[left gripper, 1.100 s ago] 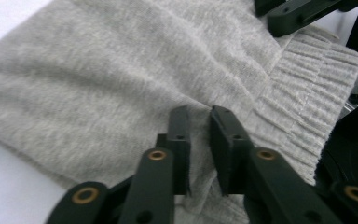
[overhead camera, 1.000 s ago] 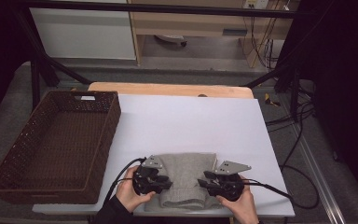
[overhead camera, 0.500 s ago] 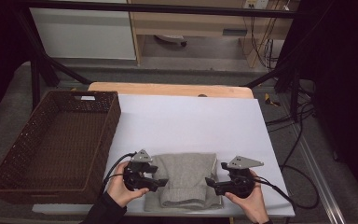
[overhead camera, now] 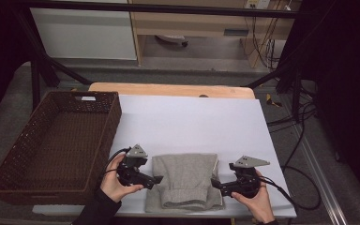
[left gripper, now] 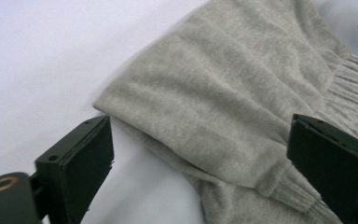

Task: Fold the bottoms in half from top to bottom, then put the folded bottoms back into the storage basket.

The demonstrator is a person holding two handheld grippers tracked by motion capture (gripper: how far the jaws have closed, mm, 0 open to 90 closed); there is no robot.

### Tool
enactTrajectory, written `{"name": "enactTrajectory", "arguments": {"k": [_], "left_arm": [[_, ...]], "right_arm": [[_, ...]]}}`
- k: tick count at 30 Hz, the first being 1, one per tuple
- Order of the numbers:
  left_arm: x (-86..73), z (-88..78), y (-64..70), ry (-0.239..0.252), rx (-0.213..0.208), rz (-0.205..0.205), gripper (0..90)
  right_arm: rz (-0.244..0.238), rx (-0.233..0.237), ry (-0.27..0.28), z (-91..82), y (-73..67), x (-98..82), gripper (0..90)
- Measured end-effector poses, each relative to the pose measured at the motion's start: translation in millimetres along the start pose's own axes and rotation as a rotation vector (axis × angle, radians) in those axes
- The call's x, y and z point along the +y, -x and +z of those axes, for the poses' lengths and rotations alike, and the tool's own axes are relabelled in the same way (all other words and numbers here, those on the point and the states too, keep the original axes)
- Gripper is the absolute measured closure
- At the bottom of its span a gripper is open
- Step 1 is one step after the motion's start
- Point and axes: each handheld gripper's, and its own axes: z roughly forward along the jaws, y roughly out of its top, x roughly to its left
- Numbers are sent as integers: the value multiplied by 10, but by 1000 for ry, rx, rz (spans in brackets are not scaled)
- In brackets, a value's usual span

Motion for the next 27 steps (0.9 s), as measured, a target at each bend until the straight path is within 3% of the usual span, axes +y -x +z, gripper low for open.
{"name": "enactTrajectory", "arguments": {"k": [9,27], "left_arm": [[64,-26,-109,7,1,-26,53],[152,154,-331,8,54,-81,57]], "right_arm": [[-5,-15,-13,-3,18,-5,7],[-10,-18,-17,5,14,-10,6]]}}
